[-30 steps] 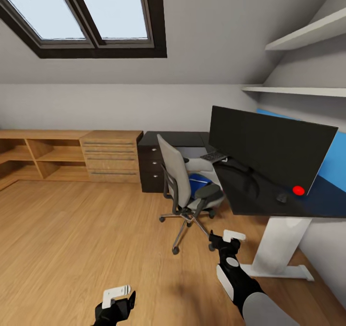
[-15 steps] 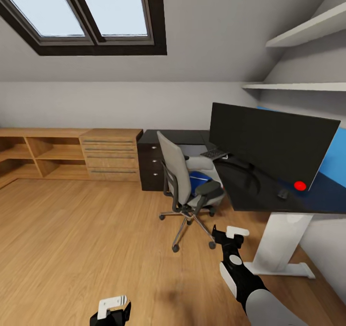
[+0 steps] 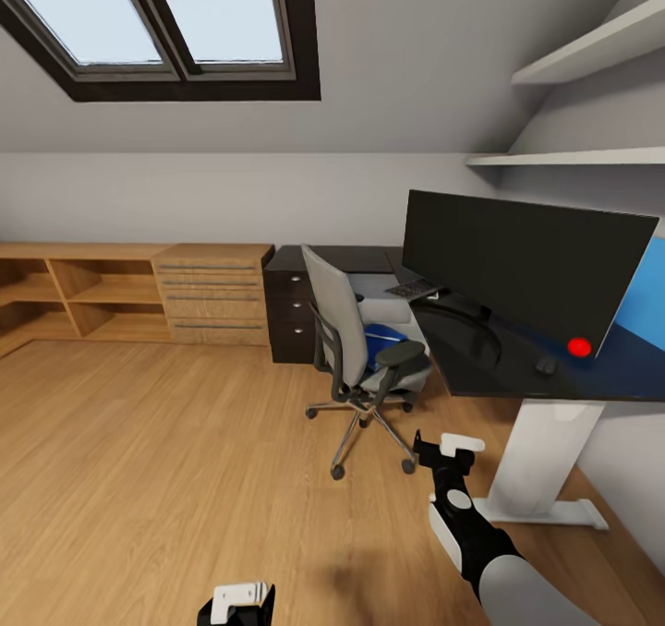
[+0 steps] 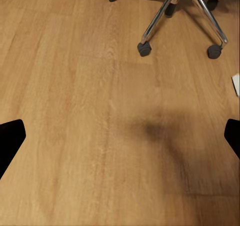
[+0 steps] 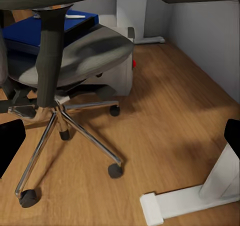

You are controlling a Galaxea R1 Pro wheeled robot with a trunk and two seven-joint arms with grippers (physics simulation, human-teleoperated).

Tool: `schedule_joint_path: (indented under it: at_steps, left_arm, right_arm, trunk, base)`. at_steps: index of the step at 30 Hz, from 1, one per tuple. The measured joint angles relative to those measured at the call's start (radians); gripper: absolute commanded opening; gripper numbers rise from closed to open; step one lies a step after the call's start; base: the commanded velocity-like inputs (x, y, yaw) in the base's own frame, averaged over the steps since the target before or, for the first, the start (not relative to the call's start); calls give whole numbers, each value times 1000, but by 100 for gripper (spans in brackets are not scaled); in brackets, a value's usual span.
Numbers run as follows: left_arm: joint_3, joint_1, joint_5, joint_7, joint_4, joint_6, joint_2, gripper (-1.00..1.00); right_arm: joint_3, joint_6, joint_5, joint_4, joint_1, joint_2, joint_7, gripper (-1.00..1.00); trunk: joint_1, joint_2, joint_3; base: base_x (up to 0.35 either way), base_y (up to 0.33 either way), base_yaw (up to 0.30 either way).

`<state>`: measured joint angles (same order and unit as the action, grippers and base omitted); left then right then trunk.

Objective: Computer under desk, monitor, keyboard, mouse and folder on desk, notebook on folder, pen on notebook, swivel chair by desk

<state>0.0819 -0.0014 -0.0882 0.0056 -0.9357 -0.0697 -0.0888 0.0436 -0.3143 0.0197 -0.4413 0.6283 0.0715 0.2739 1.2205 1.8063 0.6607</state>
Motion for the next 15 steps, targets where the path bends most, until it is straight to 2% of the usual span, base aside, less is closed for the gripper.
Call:
schedule_joint_path:
  at_steps: [15]
  left_arm:
    - [12, 0, -1, -4, 0, -9, 6, 100]
  right_arm:
    - [0, -8, -5, 0, 0, -5, -22, 100]
  trunk:
    - [58, 105, 47]
  base:
    - [0, 0, 0]
